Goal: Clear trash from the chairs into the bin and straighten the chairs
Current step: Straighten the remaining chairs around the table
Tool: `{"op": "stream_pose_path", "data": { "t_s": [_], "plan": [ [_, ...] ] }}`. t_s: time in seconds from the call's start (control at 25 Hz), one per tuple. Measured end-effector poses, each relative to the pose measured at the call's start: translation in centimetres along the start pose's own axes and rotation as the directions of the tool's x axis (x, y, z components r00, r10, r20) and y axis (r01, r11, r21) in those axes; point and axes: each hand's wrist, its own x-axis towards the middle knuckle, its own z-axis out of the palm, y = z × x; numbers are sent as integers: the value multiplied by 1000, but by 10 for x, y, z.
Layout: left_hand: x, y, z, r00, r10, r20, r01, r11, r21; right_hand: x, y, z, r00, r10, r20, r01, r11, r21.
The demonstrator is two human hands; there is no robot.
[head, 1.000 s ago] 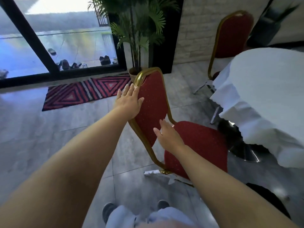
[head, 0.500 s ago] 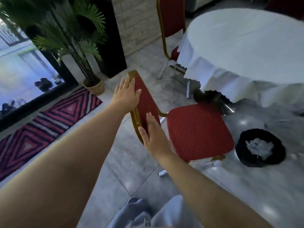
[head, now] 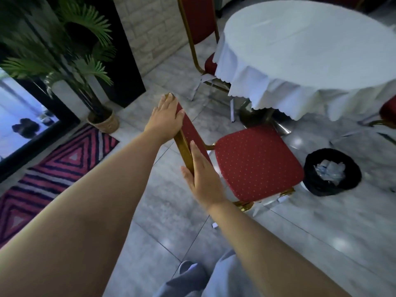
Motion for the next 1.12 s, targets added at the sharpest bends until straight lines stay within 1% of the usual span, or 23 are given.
{"op": "stream_pose_path", "data": {
  "t_s": [0.08,0.16,0.24,0.32,0.6,0.76,0.88,1.04,1.12],
  "plan": [
    [9,-3,-3,999,36,-2,-36,999,-30,1,1,2,1000,0,-3,0,1000,-5],
    [11,-3,-3,998,60,-33,-63,995,-79,0,0,3,1000,1,-17,-2,1000,-30],
    [9,-4,0,996,53,-72,-63,988,-140,1,-1,3,1000,3,-23,-5,998,-58],
    [8,-5,3,995,47,-86,-60,985,-160,0,0,3,999,-27,-22,25,996,-86],
    [-5,-2,2,998,31,-62,-37,996,-82,-6,-2,-4,998,-57,5,57,985,-162],
    [-27,6,5,998,-12,-65,8,998,-63,-23,-3,-19,996,-65,58,73,986,-150],
    [-51,16,11,995,-50,-86,44,997,-61,-43,-1,-35,991,-70,114,87,984,-155],
    [-96,36,24,982,-119,-147,111,992,-59,-79,4,-62,981,-87,175,117,978,-172],
    [-119,45,30,975,-155,-161,150,988,-44,-95,7,-76,975,-71,211,114,973,-198]
  ]
}}
